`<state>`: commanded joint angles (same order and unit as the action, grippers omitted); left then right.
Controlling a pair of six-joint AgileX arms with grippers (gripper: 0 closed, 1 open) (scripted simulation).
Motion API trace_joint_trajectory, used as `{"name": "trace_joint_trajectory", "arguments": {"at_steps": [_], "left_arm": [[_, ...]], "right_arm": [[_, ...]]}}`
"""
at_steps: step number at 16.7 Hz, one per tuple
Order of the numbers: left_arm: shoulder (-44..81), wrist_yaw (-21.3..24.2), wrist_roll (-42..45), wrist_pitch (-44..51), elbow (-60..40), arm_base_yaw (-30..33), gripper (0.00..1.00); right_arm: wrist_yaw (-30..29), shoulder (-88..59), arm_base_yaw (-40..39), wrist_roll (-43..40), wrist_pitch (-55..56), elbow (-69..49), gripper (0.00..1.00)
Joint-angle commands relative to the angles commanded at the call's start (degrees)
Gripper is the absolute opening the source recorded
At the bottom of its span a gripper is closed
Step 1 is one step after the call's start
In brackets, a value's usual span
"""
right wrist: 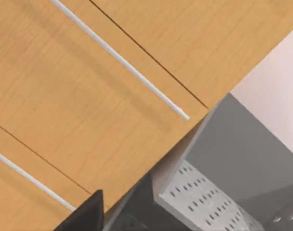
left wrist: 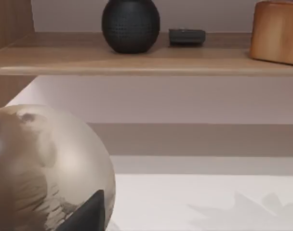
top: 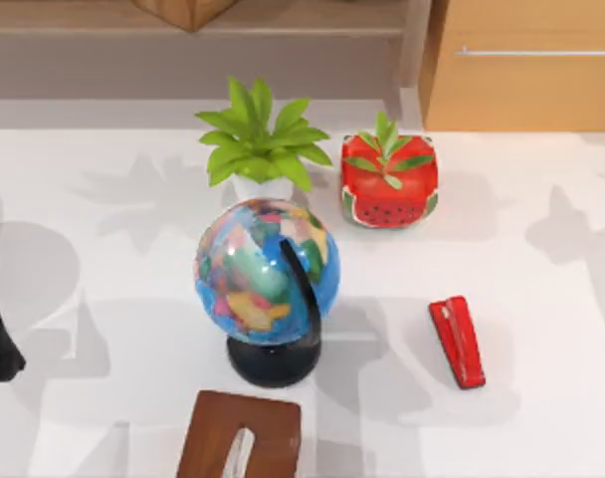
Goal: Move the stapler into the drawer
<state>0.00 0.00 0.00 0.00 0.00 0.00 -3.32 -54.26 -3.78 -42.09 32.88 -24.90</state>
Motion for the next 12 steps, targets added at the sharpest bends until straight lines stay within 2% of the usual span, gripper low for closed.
{"name": "trace_joint_trajectory", "arguments": {"at_steps": [7, 12], "left_arm": [[0.0, 0.0, 0.0, 0.0, 0.0, 0.0, 1.0], [0.0, 0.0, 0.0, 0.0, 0.0, 0.0, 1.0]], "right_arm": [[-4.3, -40.1, -3.2, -26.8, 22.6, -16.4, 1.0], [-7.3, -62.8, -5.3, -40.7, 34.8, -25.1, 1.0]]}}
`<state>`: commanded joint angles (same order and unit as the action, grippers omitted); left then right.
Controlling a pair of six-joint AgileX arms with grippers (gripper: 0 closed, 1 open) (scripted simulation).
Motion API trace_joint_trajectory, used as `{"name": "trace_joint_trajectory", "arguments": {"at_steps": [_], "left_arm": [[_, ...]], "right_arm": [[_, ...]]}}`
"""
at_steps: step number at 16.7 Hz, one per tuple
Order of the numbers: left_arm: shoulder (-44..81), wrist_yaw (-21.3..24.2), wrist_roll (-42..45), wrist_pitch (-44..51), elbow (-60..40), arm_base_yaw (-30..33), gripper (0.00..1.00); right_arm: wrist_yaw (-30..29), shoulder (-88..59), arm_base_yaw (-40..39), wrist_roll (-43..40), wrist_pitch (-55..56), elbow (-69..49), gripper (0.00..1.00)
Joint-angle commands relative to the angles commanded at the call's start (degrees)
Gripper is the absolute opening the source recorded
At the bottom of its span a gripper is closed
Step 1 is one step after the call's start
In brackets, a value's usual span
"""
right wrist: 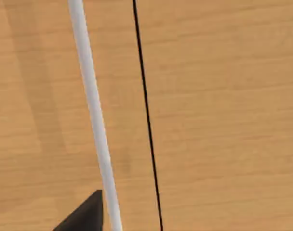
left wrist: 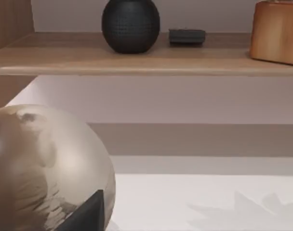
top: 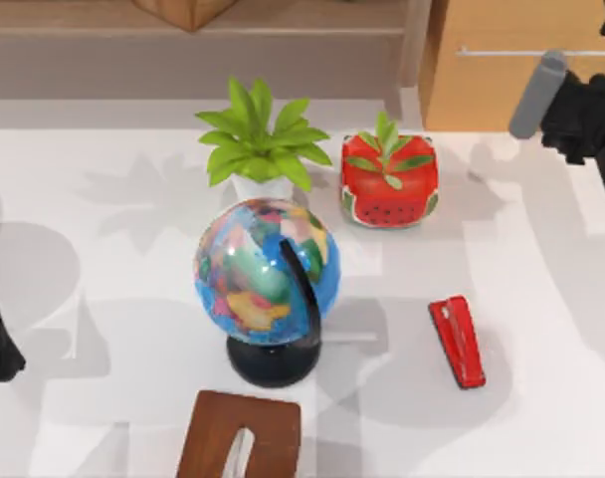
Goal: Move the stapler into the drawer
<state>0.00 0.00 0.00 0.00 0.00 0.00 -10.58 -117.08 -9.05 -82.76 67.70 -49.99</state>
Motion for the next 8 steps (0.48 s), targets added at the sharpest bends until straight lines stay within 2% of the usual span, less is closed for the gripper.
{"name": "trace_joint_trajectory", "arguments": {"at_steps": [4, 8], "left_arm": [[0.0, 0.0, 0.0, 0.0, 0.0, 0.0, 1.0], [0.0, 0.0, 0.0, 0.0, 0.0, 0.0, 1.0]], "right_arm": [[-1.4, -9.6, -0.9, -5.8, 5.2, -3.7, 1.0], [-1.6, -10.7, -1.1, -6.5, 5.9, -4.1, 1.0]]}}
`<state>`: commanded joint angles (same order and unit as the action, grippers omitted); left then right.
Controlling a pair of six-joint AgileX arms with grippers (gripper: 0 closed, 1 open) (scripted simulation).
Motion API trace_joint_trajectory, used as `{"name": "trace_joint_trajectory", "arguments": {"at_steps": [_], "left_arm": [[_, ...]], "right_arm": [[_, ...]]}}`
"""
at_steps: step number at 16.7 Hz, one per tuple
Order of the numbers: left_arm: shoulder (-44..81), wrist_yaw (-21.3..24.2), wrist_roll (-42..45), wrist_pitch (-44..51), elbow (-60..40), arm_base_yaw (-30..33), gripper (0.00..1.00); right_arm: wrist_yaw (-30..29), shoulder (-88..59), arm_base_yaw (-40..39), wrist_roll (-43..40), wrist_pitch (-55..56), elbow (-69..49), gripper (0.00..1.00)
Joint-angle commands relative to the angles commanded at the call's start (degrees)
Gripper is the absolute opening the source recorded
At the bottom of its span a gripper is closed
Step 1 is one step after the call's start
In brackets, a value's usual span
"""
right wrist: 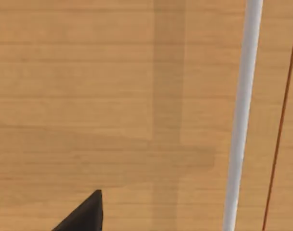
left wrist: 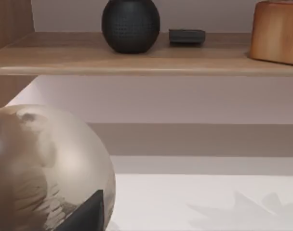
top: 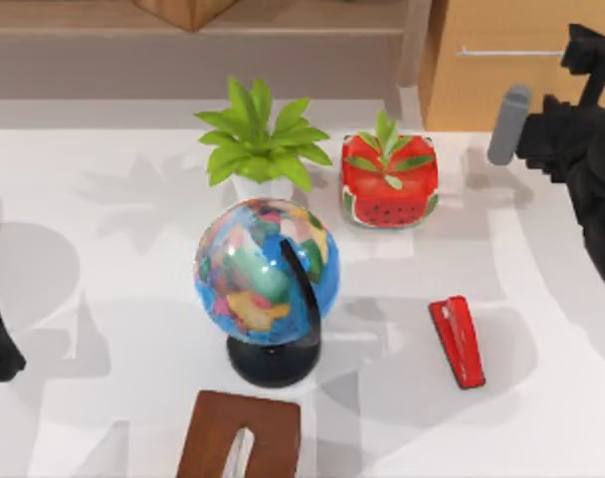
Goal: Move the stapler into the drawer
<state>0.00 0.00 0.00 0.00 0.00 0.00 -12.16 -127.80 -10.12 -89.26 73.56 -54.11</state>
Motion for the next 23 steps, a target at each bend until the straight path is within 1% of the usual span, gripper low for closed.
{"name": "trace_joint_trajectory", "arguments": {"at_steps": [3, 10, 14, 23], "left_arm": [[0.0, 0.0, 0.0, 0.0, 0.0, 0.0, 1.0], [0.0, 0.0, 0.0, 0.0, 0.0, 0.0, 1.0], [0.0, 0.0, 0.0, 0.0, 0.0, 0.0, 1.0], [0.0, 0.0, 0.0, 0.0, 0.0, 0.0, 1.0]], "right_arm": [[0.1, 0.1, 0.3, 0.1, -0.2, 0.1, 1.0], [0.7, -2.9, 0.7, 0.0, -3.6, -6.6, 1.0], [0.7, -3.0, 0.7, 0.0, -3.7, -6.7, 1.0], [0.7, -3.0, 0.7, 0.0, -3.7, -6.7, 0.32]]}}
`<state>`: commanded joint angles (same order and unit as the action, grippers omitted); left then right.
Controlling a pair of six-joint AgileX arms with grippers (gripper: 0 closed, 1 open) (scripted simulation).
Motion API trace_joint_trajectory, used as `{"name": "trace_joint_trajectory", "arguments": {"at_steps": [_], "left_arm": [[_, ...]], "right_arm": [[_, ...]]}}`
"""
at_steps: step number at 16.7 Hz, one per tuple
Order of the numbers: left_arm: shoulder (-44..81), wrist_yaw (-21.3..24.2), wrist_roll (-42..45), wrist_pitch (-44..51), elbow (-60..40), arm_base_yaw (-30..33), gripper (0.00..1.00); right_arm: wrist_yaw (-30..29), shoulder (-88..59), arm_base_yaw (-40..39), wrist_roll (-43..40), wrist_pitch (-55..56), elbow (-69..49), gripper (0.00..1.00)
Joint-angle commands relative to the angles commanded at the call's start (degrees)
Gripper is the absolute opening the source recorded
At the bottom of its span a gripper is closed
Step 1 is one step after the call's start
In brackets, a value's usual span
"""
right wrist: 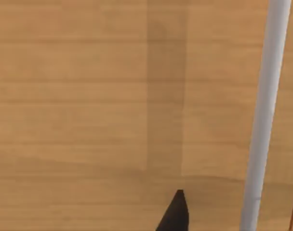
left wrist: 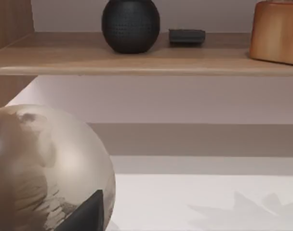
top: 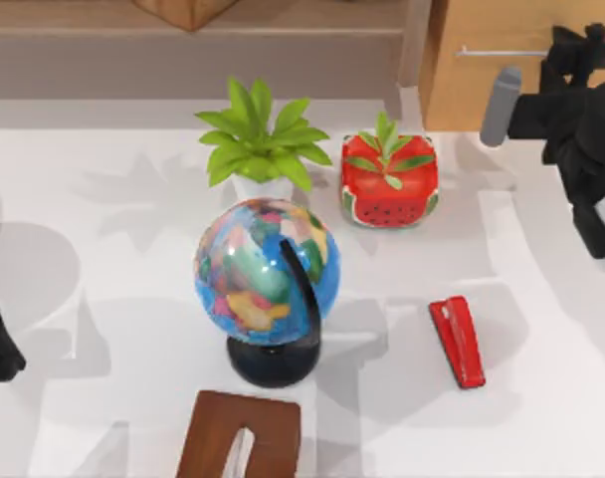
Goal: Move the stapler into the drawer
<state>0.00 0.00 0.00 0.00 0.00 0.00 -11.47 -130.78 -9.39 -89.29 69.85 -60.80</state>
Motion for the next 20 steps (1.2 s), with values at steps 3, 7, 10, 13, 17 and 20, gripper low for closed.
{"name": "trace_joint_trajectory", "arguments": {"at_steps": [3, 7, 10, 13, 17, 20], "left_arm": [[0.0, 0.0, 0.0, 0.0, 0.0, 0.0, 1.0], [0.0, 0.0, 0.0, 0.0, 0.0, 0.0, 1.0], [0.0, 0.0, 0.0, 0.0, 0.0, 0.0, 1.0], [0.0, 0.0, 0.0, 0.0, 0.0, 0.0, 1.0], [0.0, 0.0, 0.0, 0.0, 0.0, 0.0, 1.0], [0.0, 0.0, 0.0, 0.0, 0.0, 0.0, 1.0]], "right_arm": [[0.0, 0.0, 0.0, 0.0, 0.0, 0.0, 0.1], [0.0, 0.0, 0.0, 0.0, 0.0, 0.0, 0.0], [0.0, 0.0, 0.0, 0.0, 0.0, 0.0, 0.0], [0.0, -0.1, -0.2, 0.2, -0.2, 0.1, 0.0], [-0.5, 1.6, -0.5, 0.3, 1.8, 3.3, 0.0], [-1.2, 4.2, -1.2, 0.3, 5.1, 9.0, 0.0]]}}
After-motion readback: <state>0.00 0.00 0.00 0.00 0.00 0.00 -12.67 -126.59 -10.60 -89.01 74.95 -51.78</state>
